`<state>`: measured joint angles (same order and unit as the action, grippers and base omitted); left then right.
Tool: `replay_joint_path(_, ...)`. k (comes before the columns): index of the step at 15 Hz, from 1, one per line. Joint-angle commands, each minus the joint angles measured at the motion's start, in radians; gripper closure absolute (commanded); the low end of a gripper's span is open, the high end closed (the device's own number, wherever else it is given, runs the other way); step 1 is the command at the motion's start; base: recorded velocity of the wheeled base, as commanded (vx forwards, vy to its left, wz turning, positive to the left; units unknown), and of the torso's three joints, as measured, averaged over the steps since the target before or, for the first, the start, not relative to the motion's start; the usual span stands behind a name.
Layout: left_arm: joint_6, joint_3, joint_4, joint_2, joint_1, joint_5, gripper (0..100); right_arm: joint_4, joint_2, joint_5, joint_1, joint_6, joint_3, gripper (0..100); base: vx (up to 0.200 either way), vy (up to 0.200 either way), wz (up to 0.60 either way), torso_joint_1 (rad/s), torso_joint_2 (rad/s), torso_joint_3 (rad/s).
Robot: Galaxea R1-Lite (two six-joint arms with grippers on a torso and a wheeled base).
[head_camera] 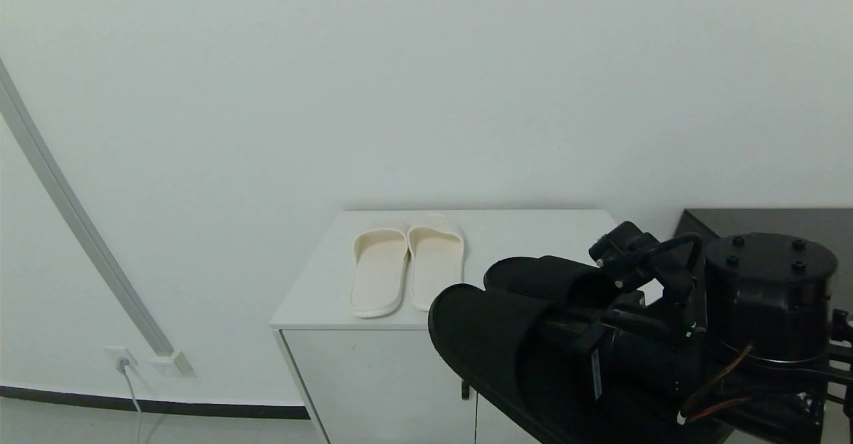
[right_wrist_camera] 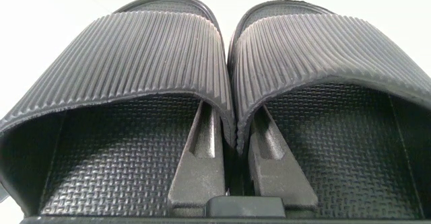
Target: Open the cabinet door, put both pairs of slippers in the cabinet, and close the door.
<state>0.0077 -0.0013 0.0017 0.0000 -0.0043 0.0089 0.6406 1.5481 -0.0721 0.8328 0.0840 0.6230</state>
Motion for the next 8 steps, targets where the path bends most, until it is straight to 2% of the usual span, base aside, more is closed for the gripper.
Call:
replay_joint_path(1, 0.000, 0.000, 0.000, 0.000, 0.000, 0.000, 100, 0.002, 0.000, 0.000, 0.000, 0.000, -0.003, 100, 0.000, 0.000, 0.00, 0.000, 0.00, 0.000)
replay_joint_path(7, 0.000, 0.000, 0.000, 0.000, 0.000, 0.000, 100, 0.001, 0.001, 0.000, 0.000, 0.000, -0.006, 100, -0.200, 0.000, 0.00, 0.001, 0.00, 0.002)
replay_joint_path(8, 0.000, 0.000, 0.000, 0.000, 0.000, 0.000, 100, 0.002, 0.001, -0.002, 0.000, 0.000, -0.006, 100, 0.000, 0.000, 0.00, 0.000, 0.00, 0.000)
